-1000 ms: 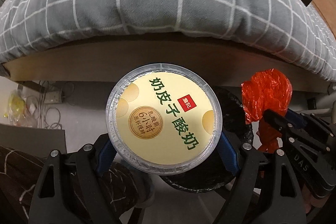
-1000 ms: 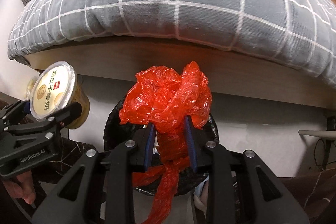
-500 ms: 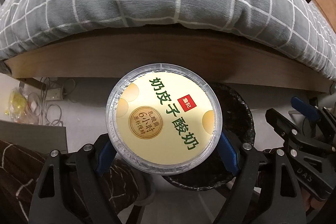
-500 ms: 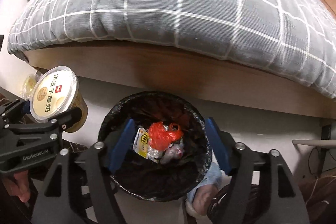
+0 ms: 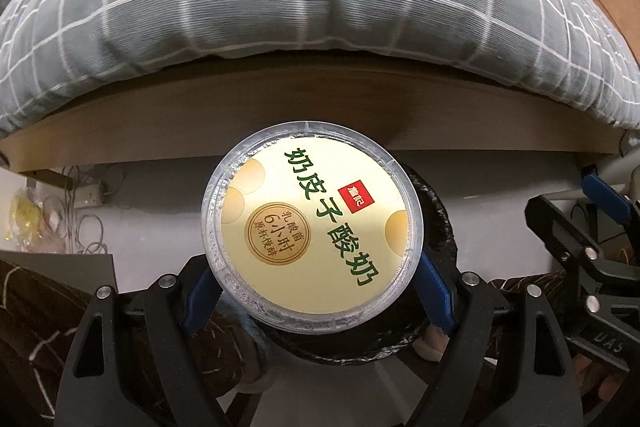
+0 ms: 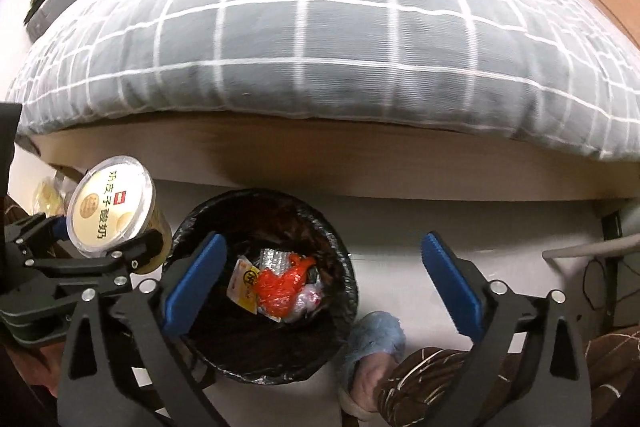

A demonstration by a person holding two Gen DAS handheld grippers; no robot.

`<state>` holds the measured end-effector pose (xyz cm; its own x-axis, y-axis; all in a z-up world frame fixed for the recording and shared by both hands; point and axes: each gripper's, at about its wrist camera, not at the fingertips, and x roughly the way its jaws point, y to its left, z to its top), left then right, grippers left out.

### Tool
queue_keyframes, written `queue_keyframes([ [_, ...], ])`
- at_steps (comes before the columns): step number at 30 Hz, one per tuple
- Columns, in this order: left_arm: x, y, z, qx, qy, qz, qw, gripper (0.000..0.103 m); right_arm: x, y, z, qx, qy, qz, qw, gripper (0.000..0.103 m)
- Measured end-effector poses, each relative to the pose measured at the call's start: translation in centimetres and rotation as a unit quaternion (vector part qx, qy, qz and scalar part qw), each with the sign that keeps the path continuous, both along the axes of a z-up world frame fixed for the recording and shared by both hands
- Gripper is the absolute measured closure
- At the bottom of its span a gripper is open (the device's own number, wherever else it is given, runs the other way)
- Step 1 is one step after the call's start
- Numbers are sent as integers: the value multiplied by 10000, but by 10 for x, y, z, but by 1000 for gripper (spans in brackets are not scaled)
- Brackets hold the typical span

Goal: Collect trash
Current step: 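Open the right tool over the bin while the left tool drops the yogurt cup, then raise both tools back toward the remaining trash on the bed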

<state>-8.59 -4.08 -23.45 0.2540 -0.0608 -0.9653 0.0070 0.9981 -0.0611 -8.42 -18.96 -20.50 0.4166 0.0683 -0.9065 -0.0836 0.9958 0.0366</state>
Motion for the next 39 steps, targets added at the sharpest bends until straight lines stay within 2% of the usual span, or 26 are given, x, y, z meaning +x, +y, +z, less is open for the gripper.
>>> queue_keyframes([
  [7, 1, -17, -5, 8, -1, -81, 10000, 22, 0, -24, -3, 189, 58, -326, 9993, 7],
  [13, 2, -16, -11, 113, -25, -109, 9999, 21, 3, -29, -2, 265, 101, -374, 9989, 7],
  [16, 1, -16, -10, 189, -73, -49, 9998, 12, 3, -28, -1, 257, 73, -361, 9990, 7],
  [20, 3, -12, -5, 344, -250, -52, 9991, 6, 3, -23, 0, 218, 55, -344, 9992, 7],
  [24, 3, -8, 1, 361, -340, -30, 9988, 6, 4, -19, 5, 129, -52, -300, 9995, 7],
  [32, 1, 4, 31, 204, -638, 104, 9977, 6, 4, -11, 32, 66, -490, -217, 9985, 7],
  [39, 2, 8, 75, 216, -1234, 121, 9921, 6, -1, -5, 67, -62, -1094, -167, 9938, 7],
])
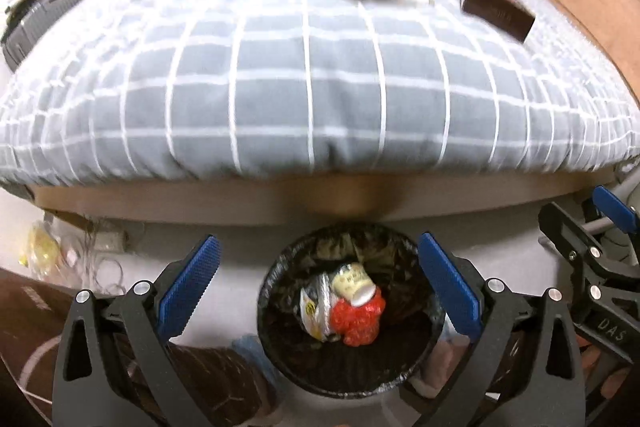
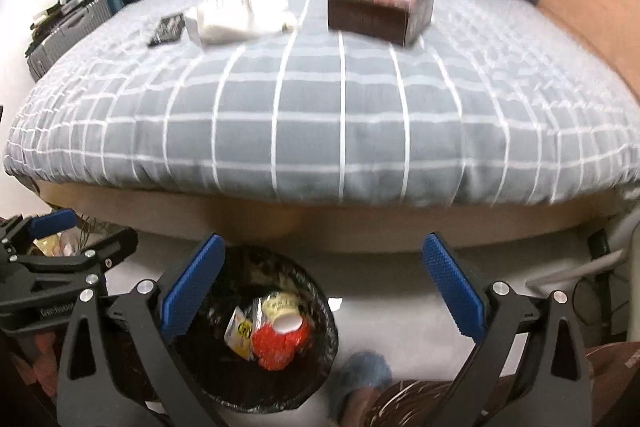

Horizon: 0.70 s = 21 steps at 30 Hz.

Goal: Collect trash
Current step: 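Raise both tools back toward the remaining trash on the bed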

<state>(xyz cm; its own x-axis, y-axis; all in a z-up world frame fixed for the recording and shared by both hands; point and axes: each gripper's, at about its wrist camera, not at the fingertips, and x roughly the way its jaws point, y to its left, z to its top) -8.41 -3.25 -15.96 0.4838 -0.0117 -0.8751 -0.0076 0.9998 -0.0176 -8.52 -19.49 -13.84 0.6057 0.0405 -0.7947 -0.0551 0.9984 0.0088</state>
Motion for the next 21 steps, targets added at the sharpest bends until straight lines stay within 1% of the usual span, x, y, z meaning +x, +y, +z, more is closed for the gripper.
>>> queue_keyframes([
  [3, 2, 2, 15, 56, -221, 36, 9997, 6, 1, 1, 14, 46, -186, 10, 9998, 7],
  [7, 6, 4, 28, 12, -374, 71, 9993, 6, 0, -3, 32, 45, -485, -13, 9988, 7],
  [13, 15, 9, 56, -12, -767, 95, 9970, 6, 8, -14, 51, 158, -678, -185, 9974, 7],
  [18, 32, 17, 70, -172, -823, 182, 9963, 6, 22, -19, 68, 167, -845, -255, 9960, 7],
  [21, 49, 23, 80, -164, -908, 235, 9955, 6, 37, -20, 79, 190, -951, -283, 9949, 7],
])
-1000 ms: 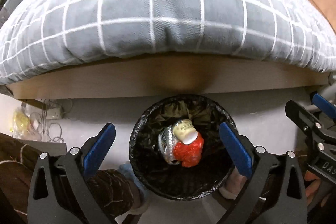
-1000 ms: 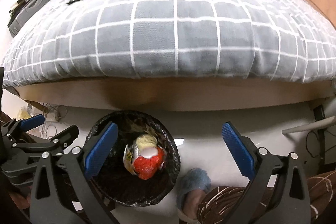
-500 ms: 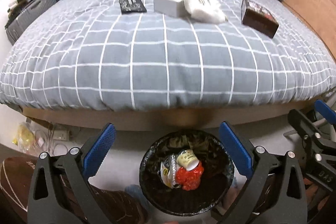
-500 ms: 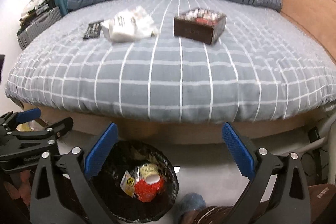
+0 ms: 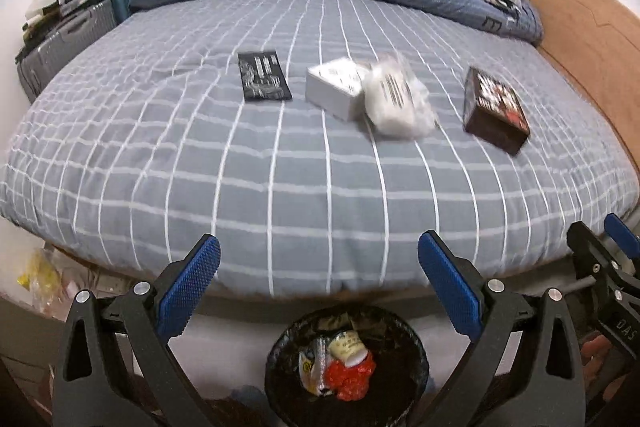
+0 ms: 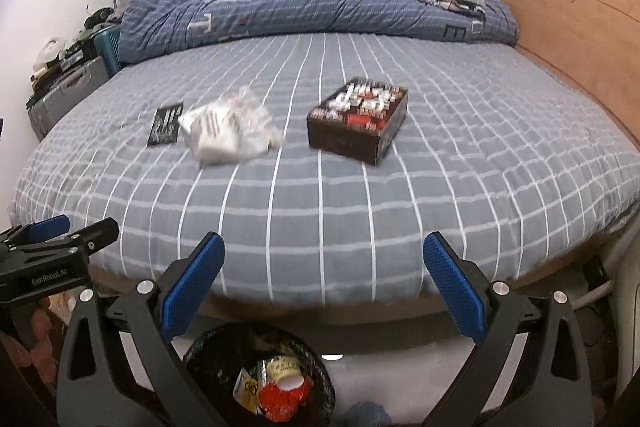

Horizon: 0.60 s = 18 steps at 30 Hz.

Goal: Collect trash
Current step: 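Raise both tools back toward the remaining trash on the bed, then grasp the white cotton pad bag with the left tool while the right tool grasps the brown snack box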

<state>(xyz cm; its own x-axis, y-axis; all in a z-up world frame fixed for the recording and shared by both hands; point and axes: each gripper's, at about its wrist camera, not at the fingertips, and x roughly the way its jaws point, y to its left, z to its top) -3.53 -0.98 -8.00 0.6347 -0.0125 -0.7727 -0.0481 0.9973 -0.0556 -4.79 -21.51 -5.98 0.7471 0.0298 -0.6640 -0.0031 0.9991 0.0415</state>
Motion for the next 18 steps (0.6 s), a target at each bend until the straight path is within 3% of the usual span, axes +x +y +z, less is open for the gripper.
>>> queue_keyframes([
  [10, 59, -6, 16, -182, -45, -145, 9997, 6, 78, -4, 28, -216, -262, -141, 9993, 7],
  [18, 109, -28, 10, -13, 1, -230, 9997, 6, 155, -21, 25, 26, 116, -385, 9992, 7],
])
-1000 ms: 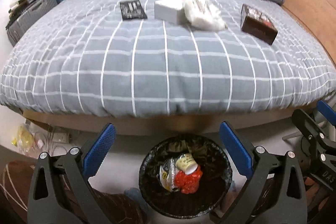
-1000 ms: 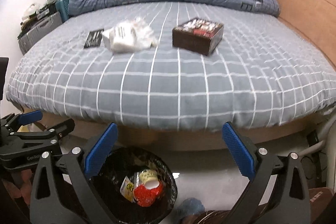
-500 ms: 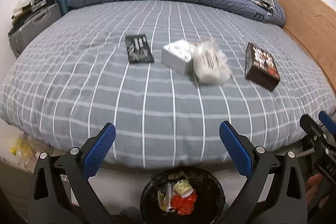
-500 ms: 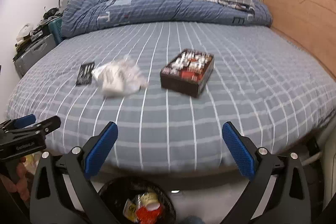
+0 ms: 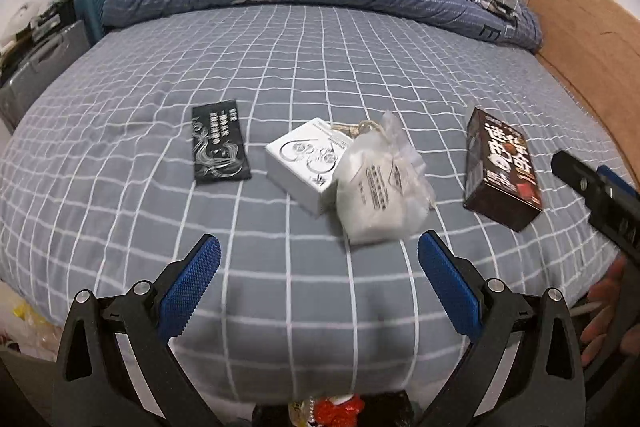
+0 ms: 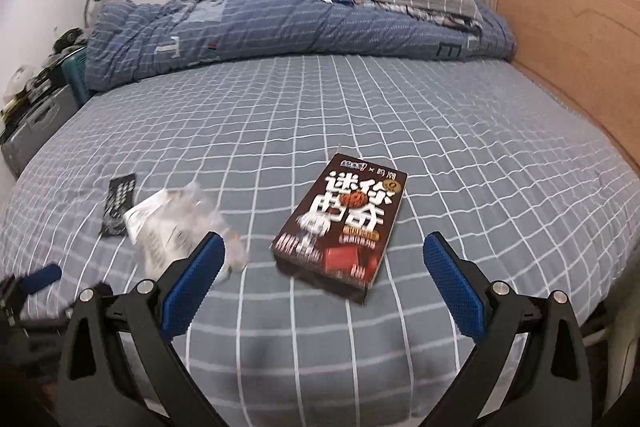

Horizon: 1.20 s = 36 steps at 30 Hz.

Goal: Collect trash
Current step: 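Grasp the white cotton pad bag with the left tool while the right tool grasps the brown snack box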

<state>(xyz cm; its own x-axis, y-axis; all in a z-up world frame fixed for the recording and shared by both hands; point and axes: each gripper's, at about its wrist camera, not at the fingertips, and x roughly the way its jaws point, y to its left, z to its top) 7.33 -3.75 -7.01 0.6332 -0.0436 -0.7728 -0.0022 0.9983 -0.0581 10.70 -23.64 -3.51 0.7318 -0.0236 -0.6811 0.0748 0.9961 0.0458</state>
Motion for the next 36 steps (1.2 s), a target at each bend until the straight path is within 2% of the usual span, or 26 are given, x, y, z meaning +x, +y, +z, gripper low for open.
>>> queue_keyframes([
  [7, 35, -24, -18, 74, 187, -163, 9997, 8, 59, -15, -24, 276, 741, -220, 9966, 7],
  [13, 51, -40, -39, 278, 301, -326, 9986, 11, 83, -21, -57, 273, 1223, -318, 9916, 7],
  [18, 68, -42, -49, 206, 446, -298, 9983, 17, 98, -20, -64, 342, 1305, -389, 9901, 7],
  [23, 76, -42, -52, 248, 532, -196, 9981, 18, 106, -16, -70, 67, 1371, -549, 9890, 7],
  [27, 73, -46, -52, 356, 649, -169, 9971, 25, 107, -15, -75, -133, 1429, -594, 9879, 7],
  [32, 64, -56, -51, 403, 542, -264, 9974, 25, 107, -17, -76, -109, 1435, -592, 9878, 7],
  [36, 64, -55, -55, 319, 438, -149, 9984, 28, 106, -17, -77, -106, 1418, -583, 9881, 7],
])
